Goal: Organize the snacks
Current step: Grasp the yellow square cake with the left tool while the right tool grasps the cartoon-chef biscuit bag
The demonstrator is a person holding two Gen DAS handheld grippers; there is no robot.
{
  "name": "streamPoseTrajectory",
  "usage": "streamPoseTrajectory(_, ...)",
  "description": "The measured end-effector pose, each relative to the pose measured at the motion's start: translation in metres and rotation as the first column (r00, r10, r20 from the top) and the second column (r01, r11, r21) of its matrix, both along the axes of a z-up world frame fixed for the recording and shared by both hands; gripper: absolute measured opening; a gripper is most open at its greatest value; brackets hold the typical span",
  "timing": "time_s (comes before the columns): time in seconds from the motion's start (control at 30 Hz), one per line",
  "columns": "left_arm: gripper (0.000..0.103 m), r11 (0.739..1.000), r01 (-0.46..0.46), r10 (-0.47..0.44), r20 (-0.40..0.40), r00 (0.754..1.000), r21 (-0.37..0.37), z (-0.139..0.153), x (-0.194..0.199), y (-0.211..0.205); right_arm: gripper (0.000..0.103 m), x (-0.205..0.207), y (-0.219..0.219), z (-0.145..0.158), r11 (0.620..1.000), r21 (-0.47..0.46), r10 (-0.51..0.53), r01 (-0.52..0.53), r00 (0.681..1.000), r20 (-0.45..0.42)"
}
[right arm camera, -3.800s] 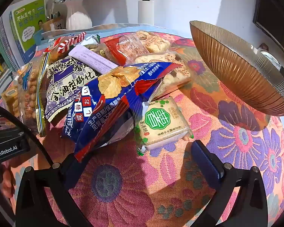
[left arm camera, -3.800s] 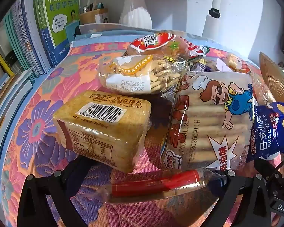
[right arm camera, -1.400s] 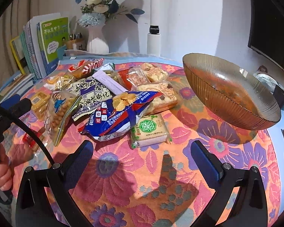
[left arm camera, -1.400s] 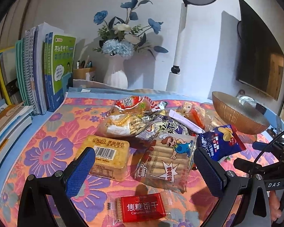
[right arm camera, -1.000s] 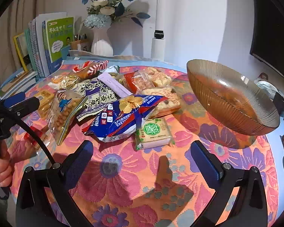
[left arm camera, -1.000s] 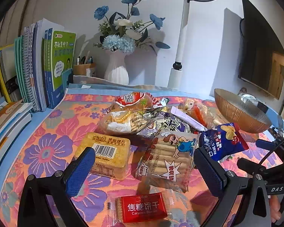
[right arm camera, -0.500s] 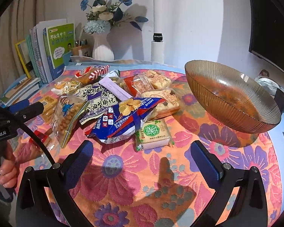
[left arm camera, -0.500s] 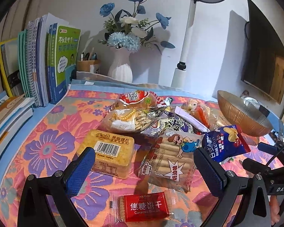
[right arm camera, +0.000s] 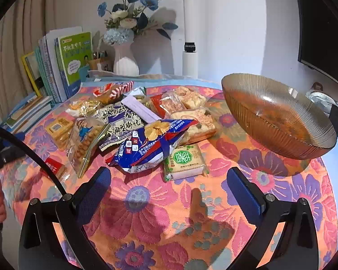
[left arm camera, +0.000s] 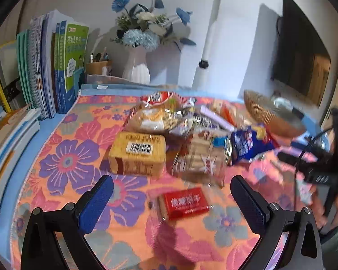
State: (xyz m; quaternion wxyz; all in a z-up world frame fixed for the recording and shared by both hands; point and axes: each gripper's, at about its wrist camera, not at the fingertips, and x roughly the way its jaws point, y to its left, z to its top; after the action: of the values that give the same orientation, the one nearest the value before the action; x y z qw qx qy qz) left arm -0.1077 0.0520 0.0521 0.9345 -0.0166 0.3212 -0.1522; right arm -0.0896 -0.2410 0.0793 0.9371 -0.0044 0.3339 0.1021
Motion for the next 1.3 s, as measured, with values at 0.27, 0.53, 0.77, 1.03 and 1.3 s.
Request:
streamPoseTrajectory(0.27, 0.103, 0.994, -0.077, 0.081, -0.056, 0.995, 0.077, 0.011, 0.039, 0.01, 0.103, -0.005, 0.033, 0.035, 0.979, 0.01, 0.202, -0.203, 0.979, 0.026)
streamPoseTrajectory(0.53, 0.103, 0.98, -0.041, 0.074, -0.169, 0.983, 0.193, -0.016, 0.081, -0.004, 0.103, 0.033, 0.096, 0.044, 0.908, -0.048, 0.415, -0.416, 0.909, -0.037)
streamPoseTrajectory(0.77, 0.101, 0.997, -0.039, 0.055, -0.293, 0.955, 0.061, -0.036, 0.11, 0.014, 0.09, 0.061, 0.133, 0.018, 0.857, -0.14, 0.482, -0.495, 0.868, -0.12)
streamPoseTrajectory(1.03, 0.082, 0.999, -0.045, 0.037, -0.305, 0.952, -0.018, -0.038, 0.113, 0.021, 0.087, 0.075, 0.144, -0.003, 0.839, -0.13, 0.504, -0.528, 0.845, -0.181)
streamPoseTrajectory(1.3, 0.078, 0.993, -0.074, 0.047, -0.279, 0.959, -0.088, -0.037, 0.108, 0.033, 0.091, 0.062, 0.156, -0.013, 0.821, -0.19, 0.505, -0.539, 0.84, -0.201)
